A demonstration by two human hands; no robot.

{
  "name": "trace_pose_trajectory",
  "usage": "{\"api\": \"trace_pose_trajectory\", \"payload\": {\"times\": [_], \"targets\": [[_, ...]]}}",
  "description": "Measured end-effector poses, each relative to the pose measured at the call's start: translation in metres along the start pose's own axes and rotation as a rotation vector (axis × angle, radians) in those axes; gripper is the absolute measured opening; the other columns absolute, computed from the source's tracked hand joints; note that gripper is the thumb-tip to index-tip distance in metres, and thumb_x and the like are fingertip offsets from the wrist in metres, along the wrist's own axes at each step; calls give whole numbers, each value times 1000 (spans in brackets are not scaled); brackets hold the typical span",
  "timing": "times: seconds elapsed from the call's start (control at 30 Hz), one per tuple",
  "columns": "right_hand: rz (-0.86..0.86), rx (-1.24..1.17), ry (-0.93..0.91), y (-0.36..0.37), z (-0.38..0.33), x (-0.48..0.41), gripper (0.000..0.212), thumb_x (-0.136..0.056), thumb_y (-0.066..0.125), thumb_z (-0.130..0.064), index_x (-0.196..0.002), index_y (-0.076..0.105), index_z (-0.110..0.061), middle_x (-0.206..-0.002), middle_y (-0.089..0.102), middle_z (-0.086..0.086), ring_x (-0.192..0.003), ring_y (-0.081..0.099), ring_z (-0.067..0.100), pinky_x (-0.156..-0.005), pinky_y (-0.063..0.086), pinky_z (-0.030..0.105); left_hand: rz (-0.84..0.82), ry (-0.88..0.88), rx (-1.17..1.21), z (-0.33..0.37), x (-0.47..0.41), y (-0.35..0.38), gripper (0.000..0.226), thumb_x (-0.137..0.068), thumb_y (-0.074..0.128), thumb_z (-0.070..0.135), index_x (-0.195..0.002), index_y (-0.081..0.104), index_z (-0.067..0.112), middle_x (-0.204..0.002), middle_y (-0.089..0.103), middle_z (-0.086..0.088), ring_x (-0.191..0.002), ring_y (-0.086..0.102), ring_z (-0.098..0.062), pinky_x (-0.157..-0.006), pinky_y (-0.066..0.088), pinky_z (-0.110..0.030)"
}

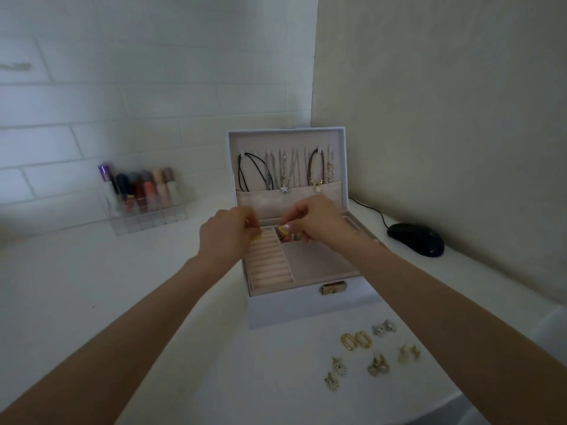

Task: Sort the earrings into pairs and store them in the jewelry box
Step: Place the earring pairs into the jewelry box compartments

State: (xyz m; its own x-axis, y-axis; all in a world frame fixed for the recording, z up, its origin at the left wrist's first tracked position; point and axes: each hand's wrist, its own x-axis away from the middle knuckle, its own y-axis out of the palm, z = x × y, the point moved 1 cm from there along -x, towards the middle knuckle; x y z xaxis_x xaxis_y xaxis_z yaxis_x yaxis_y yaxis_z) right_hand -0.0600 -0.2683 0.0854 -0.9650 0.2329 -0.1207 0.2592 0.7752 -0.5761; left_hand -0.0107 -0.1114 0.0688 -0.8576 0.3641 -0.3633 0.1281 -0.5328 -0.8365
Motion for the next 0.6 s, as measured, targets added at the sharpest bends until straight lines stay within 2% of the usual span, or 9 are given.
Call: {"api": "trace_pose_trajectory", "payload": {"times": [0.1, 0.2, 0.33, 0.4, 0.5, 0.6], "targets": [[28, 61, -13, 10, 0, -17, 9, -75, 73, -3, -79, 70, -10, -63, 58, -5, -52, 53, 4, -38, 39, 8, 25, 18, -126, -1, -13, 6, 10, -85, 61, 27, -92, 61, 19, -102, 66, -4, -97, 57, -25, -68, 34, -28], [24, 71, -32, 19, 0, -29, 12, -73, 75, -3, -74, 68, -13, -62, 58, -8, -57, 54, 2, -49, 45, 11, 29, 90, -254, -1, -20, 10, 11, -87, 57, 26, -95, 61, 19, -100, 66, -8, -96, 57, -27, -66, 33, -29], [2, 132, -33, 28, 0, -38, 12, -73, 76, -7, -79, 71, -15, -64, 55, -11, -61, 51, 1, -57, 42, 14, -34, 101, -315, -6, -27, 12, 16, -88, 56, 27, -102, 62, 21, -104, 65, -7, -98, 58, -26, -68, 35, -28], [-12, 143, -18, 31, 1, -41, 12, -74, 75, -7, -84, 73, -12, -67, 58, -8, -68, 54, 7, -64, 44, 20, -68, 101, -328, -8, -29, 13, 17, -89, 55, 27, -104, 61, 21, -105, 64, -8, -99, 58, -27, -69, 35, -28], [-25, 176, -5, 32, 0, -45, 13, -75, 73, -7, -88, 73, -9, -87, 69, 5, -81, 58, 13, -78, 50, 27, -102, 104, -334, -11, -29, 15, 17, -91, 52, 27, -104, 59, 19, -106, 63, -9, -99, 57, -28, -69, 34, -29], [-34, 230, -15, 34, -3, -46, 14, -75, 73, -8, -89, 74, -9, -96, 71, 10, -88, 63, 19, -84, 53, 32, -90, 104, -351, -10, -28, 16, 17, -91, 52, 26, -104, 55, 16, -106, 62, -10, -98, 57, -29, -67, 34, -31]]}}
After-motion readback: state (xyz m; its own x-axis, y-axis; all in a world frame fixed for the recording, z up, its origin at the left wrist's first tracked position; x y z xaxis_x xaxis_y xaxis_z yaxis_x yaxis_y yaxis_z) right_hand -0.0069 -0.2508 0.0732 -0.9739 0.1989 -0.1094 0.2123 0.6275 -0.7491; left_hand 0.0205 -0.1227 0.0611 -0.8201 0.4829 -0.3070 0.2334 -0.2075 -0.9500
